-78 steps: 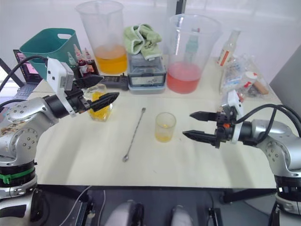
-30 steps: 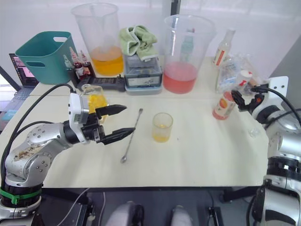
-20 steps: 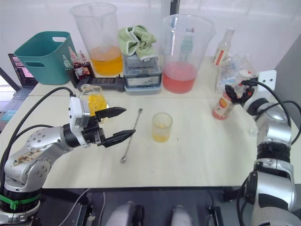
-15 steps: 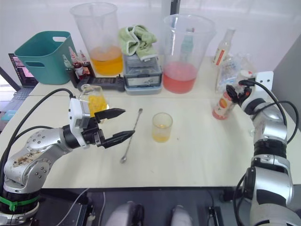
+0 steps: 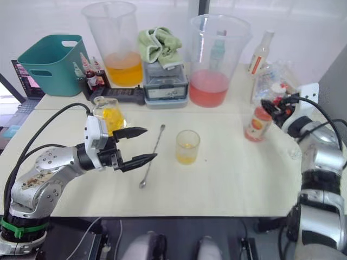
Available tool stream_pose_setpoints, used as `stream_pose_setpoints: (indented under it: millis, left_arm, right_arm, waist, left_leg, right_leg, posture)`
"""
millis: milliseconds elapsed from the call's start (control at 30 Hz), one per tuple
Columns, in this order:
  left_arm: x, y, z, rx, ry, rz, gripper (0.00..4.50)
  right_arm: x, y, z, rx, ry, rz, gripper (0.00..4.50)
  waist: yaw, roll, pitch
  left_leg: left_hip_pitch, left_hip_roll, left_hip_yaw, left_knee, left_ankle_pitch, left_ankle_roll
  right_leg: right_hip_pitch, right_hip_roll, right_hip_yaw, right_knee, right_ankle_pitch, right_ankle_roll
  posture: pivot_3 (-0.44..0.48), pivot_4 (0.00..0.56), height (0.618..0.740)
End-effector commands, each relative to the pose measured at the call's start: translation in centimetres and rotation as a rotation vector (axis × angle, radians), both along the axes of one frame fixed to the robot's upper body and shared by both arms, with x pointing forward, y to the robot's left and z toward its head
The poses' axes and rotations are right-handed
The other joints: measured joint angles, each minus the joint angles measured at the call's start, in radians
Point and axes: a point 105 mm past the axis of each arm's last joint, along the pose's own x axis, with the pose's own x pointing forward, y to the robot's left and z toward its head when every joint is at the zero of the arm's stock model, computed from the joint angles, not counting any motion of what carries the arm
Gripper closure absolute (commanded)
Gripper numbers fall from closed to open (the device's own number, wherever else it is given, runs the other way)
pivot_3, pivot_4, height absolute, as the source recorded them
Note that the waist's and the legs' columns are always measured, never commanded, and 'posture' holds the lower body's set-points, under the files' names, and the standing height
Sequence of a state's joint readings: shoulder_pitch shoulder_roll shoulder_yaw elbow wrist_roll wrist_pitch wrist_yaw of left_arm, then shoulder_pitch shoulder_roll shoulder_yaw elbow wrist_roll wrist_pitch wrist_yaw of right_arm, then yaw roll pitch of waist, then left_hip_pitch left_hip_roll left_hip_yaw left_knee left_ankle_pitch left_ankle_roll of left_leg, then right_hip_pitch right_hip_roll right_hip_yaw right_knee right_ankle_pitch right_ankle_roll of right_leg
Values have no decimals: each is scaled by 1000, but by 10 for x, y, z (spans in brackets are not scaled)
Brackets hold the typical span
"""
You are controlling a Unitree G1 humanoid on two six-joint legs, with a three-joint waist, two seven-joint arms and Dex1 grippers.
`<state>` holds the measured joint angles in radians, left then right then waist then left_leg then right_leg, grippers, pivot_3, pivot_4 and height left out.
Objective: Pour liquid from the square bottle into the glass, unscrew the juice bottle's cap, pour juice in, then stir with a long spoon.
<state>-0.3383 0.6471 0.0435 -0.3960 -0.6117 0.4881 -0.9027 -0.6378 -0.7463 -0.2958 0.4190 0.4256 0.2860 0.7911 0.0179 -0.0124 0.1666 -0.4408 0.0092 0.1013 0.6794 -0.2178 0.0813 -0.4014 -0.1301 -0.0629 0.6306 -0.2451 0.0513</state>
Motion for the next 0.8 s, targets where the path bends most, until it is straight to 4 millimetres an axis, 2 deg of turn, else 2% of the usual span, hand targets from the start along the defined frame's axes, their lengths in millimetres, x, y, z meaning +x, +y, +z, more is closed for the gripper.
stream_pose_setpoints:
  millis: [33,167,367,467,600,667,800]
  left_arm:
    - [-1,-3,6,19,-52,-52,0]
    - [4,-3,2,47,-42,-122,0]
    - [9,-3,-1,73,-40,-183,0]
    - [-7,-6,3,71,22,-295,0]
    - [-15,-6,9,78,50,-339,0]
    - [-20,-4,9,100,57,-341,0]
    - [-25,0,11,116,61,-332,0]
  right_arm:
    - [-30,28,41,-15,-89,171,3216]
    - [-75,68,35,-29,-18,371,3216]
    - [-121,117,32,7,44,605,3216]
    - [-146,160,28,42,59,784,3216]
    - [-153,183,25,56,51,838,3216]
    - [-150,197,11,35,54,849,3216]
    - [-147,209,-11,-23,48,859,3216]
  waist:
    - [-6,0,0]
    - [-6,0,0]
    - [-5,0,0]
    - [-6,0,0]
    - [-5,0,0]
    - [-5,-1,0]
    - [-3,-1,0]
  left_leg:
    - [0,0,0,0,0,0]
    - [0,1,3,0,0,0]
    - [0,2,3,1,-2,4]
    - [0,2,3,1,-2,4]
    - [0,3,3,1,-1,2]
    - [0,3,3,2,-1,1]
    - [0,2,4,2,-1,1]
  right_leg:
    - [0,0,0,0,0,0]
    - [-2,0,0,-1,0,0]
    - [-1,0,0,-1,0,0]
    - [-2,0,0,-1,0,0]
    - [-2,0,0,-1,0,0]
    - [-2,0,0,-1,0,0]
    - [-2,0,0,0,0,0]
  posture:
    - [0,150,739]
    - [0,150,739]
    - [0,150,739]
    - [0,150,739]
    - [0,150,739]
    - [0,150,739]
    - [0,150,739]
